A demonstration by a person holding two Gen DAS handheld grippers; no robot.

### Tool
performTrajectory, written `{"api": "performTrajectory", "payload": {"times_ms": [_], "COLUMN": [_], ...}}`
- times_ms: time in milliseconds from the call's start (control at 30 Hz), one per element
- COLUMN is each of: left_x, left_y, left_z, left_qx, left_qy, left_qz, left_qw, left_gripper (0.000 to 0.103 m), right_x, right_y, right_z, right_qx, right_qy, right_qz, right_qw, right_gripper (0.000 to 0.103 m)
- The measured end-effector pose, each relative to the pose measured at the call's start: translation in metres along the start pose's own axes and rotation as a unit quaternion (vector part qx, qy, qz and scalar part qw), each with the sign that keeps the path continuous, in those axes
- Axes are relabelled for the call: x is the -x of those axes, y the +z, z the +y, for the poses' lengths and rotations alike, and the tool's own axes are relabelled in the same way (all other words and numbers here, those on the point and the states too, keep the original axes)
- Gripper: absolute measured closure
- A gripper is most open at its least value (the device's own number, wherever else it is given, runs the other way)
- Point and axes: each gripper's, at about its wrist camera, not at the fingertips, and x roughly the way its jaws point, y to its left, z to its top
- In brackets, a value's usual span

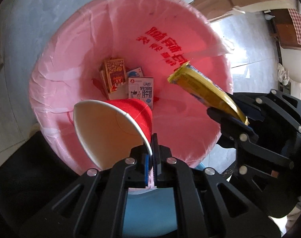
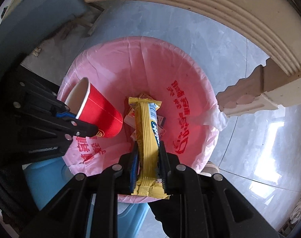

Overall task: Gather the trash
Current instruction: 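Open the left tool over the bin while the right tool opens, dropping cup and bar, then raise both open tools out of the bin up toward the table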

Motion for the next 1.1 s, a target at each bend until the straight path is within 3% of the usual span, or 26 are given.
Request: {"api": "performTrajectory", "payload": {"times_ms": [267,300,333,400,433,633,867,1033,1100], "left_x": [-0.004,-0.003,-0.003,0.000,0.001,0.007,0.035,0.075,0.105], "left_y": [0.003,0.002,0.002,0.002,0.003,0.002,-0.011,-0.034,-0.047], "left_z": [0.002,0.001,0.001,0.001,0.001,0.006,0.000,-0.009,-0.012], "left_qx": [0.005,0.004,0.004,0.003,0.005,0.017,0.016,-0.013,-0.011], "left_qy": [0.002,0.001,0.004,0.009,0.013,0.029,0.070,0.031,0.026], "left_qz": [0.003,0.004,0.002,-0.003,-0.007,-0.024,-0.072,-0.146,-0.176], "left_qw": [1.0000,1.0000,1.0000,0.9999,0.9999,0.9992,0.9948,0.9887,0.9840], "left_gripper": [0.098,0.090,0.076,0.062,0.058,0.039,0.031,0.031,0.031], "right_x": [0.001,0.002,0.004,0.006,0.006,0.011,0.024,0.069,0.094], "right_y": [0.001,0.001,0.001,0.001,0.002,0.004,0.004,-0.006,-0.012], "right_z": [0.000,0.000,-0.001,-0.001,0.000,-0.001,0.001,0.002,0.000], "right_qx": [0.001,0.001,0.001,-0.001,-0.001,-0.004,-0.005,-0.023,-0.033], "right_qy": [0.005,0.005,0.004,-0.005,-0.007,-0.007,-0.003,0.009,0.010], "right_qz": [-0.004,-0.004,-0.004,-0.009,-0.012,-0.020,-0.028,-0.070,-0.098], "right_qw": [1.000,1.000,1.000,1.000,1.000,1.000,1.000,0.997,0.995], "right_gripper": [0.082,0.080,0.075,0.045,0.040,0.039,0.038,0.033,0.025]}}
